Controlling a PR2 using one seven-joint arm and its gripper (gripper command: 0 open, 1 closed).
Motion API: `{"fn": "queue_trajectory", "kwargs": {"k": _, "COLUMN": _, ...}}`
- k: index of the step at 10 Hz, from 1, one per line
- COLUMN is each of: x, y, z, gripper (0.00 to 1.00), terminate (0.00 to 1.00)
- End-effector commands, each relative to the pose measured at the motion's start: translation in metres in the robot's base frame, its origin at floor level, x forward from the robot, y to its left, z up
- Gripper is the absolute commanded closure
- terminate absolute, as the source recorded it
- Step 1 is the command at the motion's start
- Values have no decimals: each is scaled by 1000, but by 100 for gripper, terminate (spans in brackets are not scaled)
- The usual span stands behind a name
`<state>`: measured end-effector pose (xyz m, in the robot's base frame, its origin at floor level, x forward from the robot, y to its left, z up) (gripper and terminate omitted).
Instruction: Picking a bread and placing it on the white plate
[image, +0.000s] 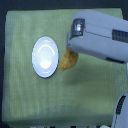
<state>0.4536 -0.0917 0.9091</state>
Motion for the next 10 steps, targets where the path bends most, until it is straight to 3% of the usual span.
{"fn": "queue_trajectory", "kwargs": {"k": 1, "x": 57, "y": 132, "z": -18, "gripper": 100, "terminate": 0}}
{"fn": "queue_trajectory", "kwargs": {"k": 2, "x": 54, "y": 163, "z": -35, "gripper": 100, "terminate": 0}}
{"fn": "queue_trajectory", "kwargs": {"k": 6, "x": 53, "y": 193, "z": -65, "gripper": 100, "terminate": 0}}
{"fn": "queue_trajectory", "kwargs": {"k": 10, "x": 42, "y": 187, "z": -87, "gripper": 100, "terminate": 0}}
